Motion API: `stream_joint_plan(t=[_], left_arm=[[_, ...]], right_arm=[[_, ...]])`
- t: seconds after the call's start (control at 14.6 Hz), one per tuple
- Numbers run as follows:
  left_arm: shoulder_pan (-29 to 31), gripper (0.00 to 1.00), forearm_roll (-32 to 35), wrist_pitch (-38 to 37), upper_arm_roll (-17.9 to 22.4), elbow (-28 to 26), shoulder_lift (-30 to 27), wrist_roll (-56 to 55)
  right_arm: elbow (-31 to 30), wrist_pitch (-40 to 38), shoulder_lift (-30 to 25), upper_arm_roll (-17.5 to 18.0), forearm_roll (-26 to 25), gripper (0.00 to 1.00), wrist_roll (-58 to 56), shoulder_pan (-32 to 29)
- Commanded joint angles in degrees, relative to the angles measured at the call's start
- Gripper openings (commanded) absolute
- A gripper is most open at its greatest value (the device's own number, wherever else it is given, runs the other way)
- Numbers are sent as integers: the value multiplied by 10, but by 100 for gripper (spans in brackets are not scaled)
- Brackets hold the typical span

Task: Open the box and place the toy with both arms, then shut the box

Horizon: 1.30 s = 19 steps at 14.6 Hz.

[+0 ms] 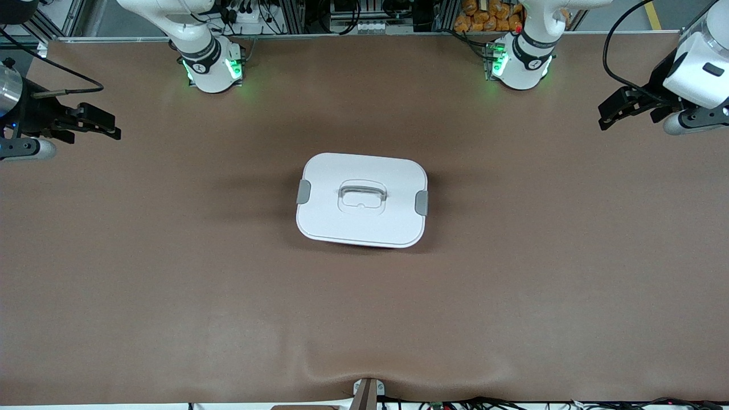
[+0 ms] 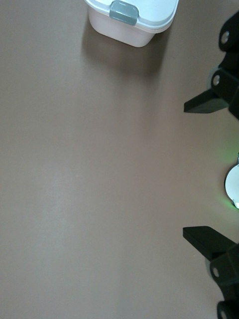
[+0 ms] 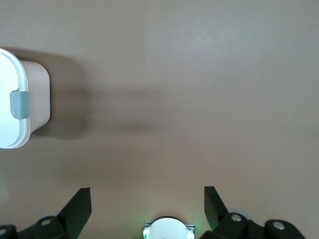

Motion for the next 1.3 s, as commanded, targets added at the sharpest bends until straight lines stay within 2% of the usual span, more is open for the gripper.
stream_joint_plan(t=[0.0,0.55,1.24], left_arm=[[2,100,-1,-3,-7,7,-8,14],[3,100,0,0,-8,15,-3,64],[5,100,-1,-1,-3,26,4,66]], right_arm=[[-2,3,-1,7,9,100,-3,-9],[0,11,2,7,9,100,-3,-10],[0,19,-1,4,9,100,-32,-19]])
